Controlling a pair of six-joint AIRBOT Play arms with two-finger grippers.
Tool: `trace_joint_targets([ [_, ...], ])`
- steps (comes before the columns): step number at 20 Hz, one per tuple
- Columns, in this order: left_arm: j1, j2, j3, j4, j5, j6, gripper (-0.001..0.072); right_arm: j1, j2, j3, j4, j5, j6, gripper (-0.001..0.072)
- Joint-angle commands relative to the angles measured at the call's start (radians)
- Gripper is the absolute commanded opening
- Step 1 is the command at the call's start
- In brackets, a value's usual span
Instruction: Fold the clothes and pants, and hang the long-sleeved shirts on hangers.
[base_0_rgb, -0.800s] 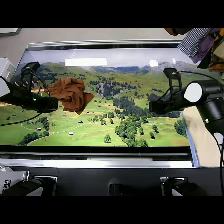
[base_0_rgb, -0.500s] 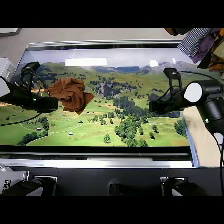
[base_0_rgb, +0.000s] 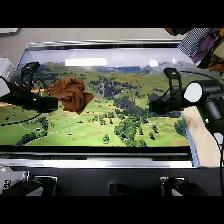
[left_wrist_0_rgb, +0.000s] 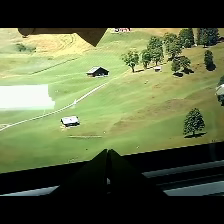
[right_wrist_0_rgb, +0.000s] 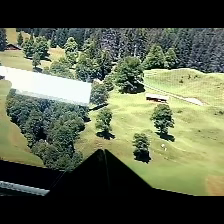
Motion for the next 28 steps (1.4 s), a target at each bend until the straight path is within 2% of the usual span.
trace_joint_targets([
  [1, -0.001, 0.0, 0.0, 0.0, 0.001, 0.0, 0.0016, 0.001, -0.001, 0.001, 0.0, 0.0, 0.0, 0.0027],
  [14, -0.001, 0.0, 0.0, 0.0, 0.001, -0.001, 0.0018, 0.001, -0.001, 0.001, 0.0, -0.001, 0.0, 0.0027],
  [15, 0.0, 0.0, 0.0, 0.0, -0.001, -0.006, 0.006, 0.001, -0.001, 0.001, 0.0, -0.001, 0.0, 0.0027],
  [16, 0.0, 0.0, 0.0, 0.001, 0.002, -0.052, 0.0155, 0.001, -0.001, 0.001, 0.0, -0.001, 0.0, 0.0027],
  [17, 0.001, -0.006, 0.001, 0.001, 0.013, -0.055, 0.0344, 0.001, -0.001, 0.001, 0.0, -0.001, 0.0, 0.0027],
  [18, 0.007, -0.02, 0.01, 0.001, 0.019, -0.026, 0.0639, 0.001, -0.001, 0.001, 0.001, 0.0, 0.0, 0.0027],
  [19, 0.012, -0.047, 0.035, 0.002, 0.031, 0.01, 0.072, 0.001, -0.001, 0.001, 0.0, 0.0, 0.0, 0.0027],
  [25, 0.02, -0.403, 0.323, 0.217, 0.068, 0.006, 0.072, 0.001, -0.001, 0.001, 0.0, -0.016, 0.0, 0.0027],
  [28, 0.027, -0.599, 0.408, 0.235, 0.081, -0.022, 0.072, 0.001, -0.001, 0.001, 0.002, -0.021, 0.0, 0.0027],
])
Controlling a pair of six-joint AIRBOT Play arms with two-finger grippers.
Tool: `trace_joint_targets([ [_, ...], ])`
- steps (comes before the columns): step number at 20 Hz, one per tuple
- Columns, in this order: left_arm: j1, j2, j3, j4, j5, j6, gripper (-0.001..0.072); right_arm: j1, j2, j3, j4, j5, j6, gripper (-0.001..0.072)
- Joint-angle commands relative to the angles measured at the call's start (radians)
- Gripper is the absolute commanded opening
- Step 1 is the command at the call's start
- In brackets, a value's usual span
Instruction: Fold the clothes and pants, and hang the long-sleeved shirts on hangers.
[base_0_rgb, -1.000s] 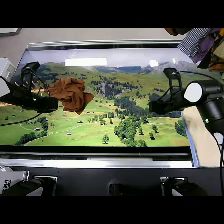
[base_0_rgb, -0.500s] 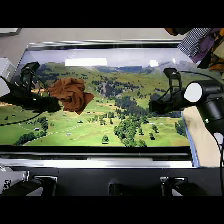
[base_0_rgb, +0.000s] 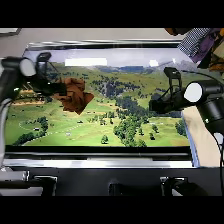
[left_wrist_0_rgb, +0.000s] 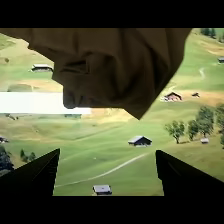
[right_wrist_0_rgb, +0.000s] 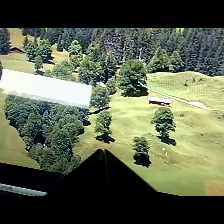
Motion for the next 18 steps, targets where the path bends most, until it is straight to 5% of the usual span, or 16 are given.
trace_joint_targets([
  [1, 0.004, -0.223, 0.109, 0.058, 0.028, -0.024, 0.072, 0.001, -0.001, 0.001, 0.001, -0.01, 0.0, 0.0027],
  [9, 0.014, -0.412, 0.147, 0.055, 0.163, -0.087, 0.0689, 0.001, -0.001, 0.001, 0.002, -0.01, 0.0, 0.0027],
  [10, 0.018, -0.41, 0.147, 0.045, 0.162, -0.098, 0.0476, 0.001, -0.001, 0.001, 0.005, -0.01, 0.005, 0.0028],
  [11, 0.021, -0.404, 0.148, 0.012, 0.15, -0.095, 0.0118, 0.001, -0.001, 0.001, 0.008, -0.01, 0.027, 0.0028],
  [12, 0.024, -0.397, 0.154, -0.034, 0.139, -0.083, 0.0015, 0.001, -0.001, 0.001, 0.011, -0.008, 0.047, 0.0028],
  [18, -0.048, -0.316, 0.161, -0.372, 0.066, -0.056, 0.0013, 0.001, 0.009, 0.002, 0.01, 0.003, 0.117, 0.0029],
])
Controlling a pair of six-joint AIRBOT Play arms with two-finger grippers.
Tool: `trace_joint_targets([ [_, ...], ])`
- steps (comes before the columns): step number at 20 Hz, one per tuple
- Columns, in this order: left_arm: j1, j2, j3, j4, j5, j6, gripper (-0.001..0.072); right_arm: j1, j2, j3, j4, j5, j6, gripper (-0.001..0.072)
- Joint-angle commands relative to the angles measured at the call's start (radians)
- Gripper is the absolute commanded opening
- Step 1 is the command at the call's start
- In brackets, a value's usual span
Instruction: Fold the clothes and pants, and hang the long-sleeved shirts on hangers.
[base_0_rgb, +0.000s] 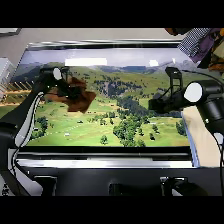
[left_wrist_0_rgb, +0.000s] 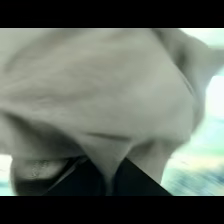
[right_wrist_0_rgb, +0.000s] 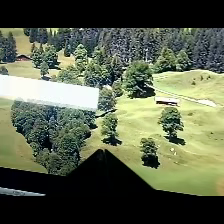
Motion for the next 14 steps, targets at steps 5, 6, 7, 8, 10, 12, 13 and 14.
trace_joint_targets([
  [5, -0.269, 0.043, 0.003, -0.26, -0.04, -0.01, 0.0013, 0.001, 0.118, 0.001, -0.084, 0.086, 0.045, 0.0029],
  [6, -0.327, 0.042, 0.003, -0.261, -0.021, -0.029, 0.0013, 0.001, 0.151, 0.001, -0.114, 0.105, 0.045, 0.0029],
  [7, -0.382, 0.042, 0.002, -0.261, 0.002, -0.035, 0.0013, 0.001, 0.184, 0.001, -0.143, 0.124, 0.045, 0.0029],
  [8, -0.437, 0.039, 0.002, -0.261, 0.027, -0.039, 0.0013, 0.001, 0.216, 0.001, -0.17, 0.144, 0.045, 0.0029],
  [10, -0.528, 0.028, 0.002, -0.261, 0.051, -0.09, 0.0013, 0.001, 0.282, 0.001, -0.214, 0.193, 0.045, 0.0028],
  [12, -0.602, 0.009, 0.002, -0.261, 0.052, -0.114, 0.0013, 0.001, 0.337, 0.001, -0.249, 0.246, 0.044, 0.0028],
  [13, -0.632, -0.003, 0.002, -0.27, 0.048, -0.114, 0.0013, 0.001, 0.361, 0.001, -0.262, 0.269, 0.044, 0.0028],
  [14, -0.656, -0.014, 0.002, -0.28, 0.047, -0.114, 0.0013, 0.001, 0.385, 0.001, -0.275, 0.29, 0.044, 0.0028],
])
